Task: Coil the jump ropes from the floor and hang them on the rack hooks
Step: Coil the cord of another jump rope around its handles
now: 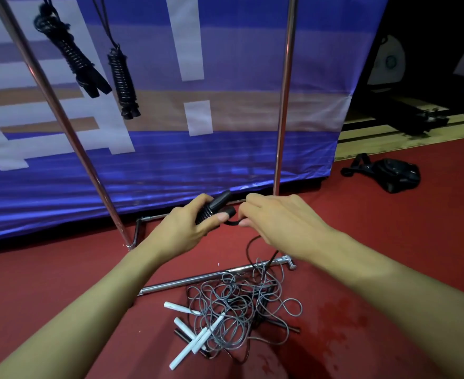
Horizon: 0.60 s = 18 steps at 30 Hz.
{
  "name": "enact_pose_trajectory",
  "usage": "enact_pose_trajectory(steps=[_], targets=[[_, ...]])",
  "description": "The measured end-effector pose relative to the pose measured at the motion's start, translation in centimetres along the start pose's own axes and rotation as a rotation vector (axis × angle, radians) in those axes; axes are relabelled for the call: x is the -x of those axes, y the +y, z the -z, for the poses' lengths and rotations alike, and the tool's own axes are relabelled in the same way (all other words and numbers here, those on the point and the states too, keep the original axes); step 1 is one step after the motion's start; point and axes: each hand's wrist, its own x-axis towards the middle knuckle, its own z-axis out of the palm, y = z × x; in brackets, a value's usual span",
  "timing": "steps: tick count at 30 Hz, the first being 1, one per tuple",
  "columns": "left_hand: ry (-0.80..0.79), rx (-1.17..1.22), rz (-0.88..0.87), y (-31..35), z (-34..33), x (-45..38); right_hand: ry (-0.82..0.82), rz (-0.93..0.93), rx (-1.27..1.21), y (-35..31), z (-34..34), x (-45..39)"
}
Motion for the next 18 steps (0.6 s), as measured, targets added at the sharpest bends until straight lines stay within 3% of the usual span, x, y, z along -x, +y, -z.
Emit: enact_pose_trajectory(steps=[3,7,15,18], targets=[[-0.046,-0.136,-0.064,0.6,0.0,0.2,0.066,0.047,0.025,0.2,0.1,-0.2],[0.036,-0.302,-0.159,1.0,-0.1,0.2,0.142,0.110,-0.004,0.7,0.3,-0.8],[0.015,-0.382,-0.241,2.6,-1.0,1.0,0.147,0.113,-0.118,1.1,0.2,-0.7],[-0.067,-0.390,-0.222,2.7,-1.4,1.1,0.125,0.089,-0.177,0.7,0.2,-0.7]])
